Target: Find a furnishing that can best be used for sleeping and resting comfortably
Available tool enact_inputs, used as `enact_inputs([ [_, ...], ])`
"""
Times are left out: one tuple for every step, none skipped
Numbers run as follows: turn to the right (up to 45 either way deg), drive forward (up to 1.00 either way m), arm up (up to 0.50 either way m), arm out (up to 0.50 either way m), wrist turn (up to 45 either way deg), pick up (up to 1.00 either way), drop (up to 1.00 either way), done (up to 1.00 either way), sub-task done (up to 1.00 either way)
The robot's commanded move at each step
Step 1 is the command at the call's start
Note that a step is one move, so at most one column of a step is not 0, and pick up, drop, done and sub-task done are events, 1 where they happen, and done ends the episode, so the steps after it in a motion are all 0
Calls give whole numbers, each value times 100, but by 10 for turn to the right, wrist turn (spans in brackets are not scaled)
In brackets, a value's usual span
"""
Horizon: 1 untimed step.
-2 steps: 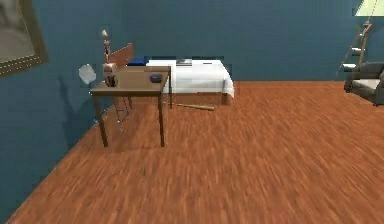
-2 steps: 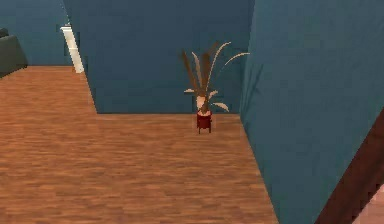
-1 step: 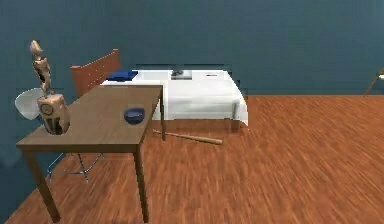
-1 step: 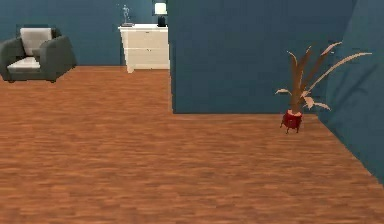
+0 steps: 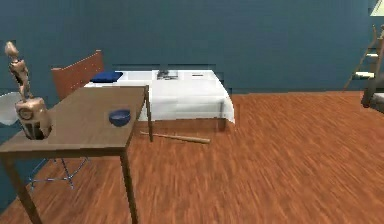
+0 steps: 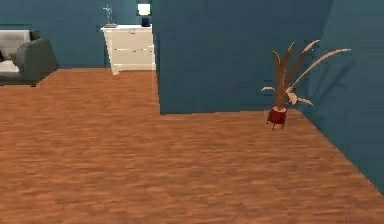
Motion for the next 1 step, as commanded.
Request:
enact_inputs([
  [0,100,0,0,0,0,0,0,0],
])
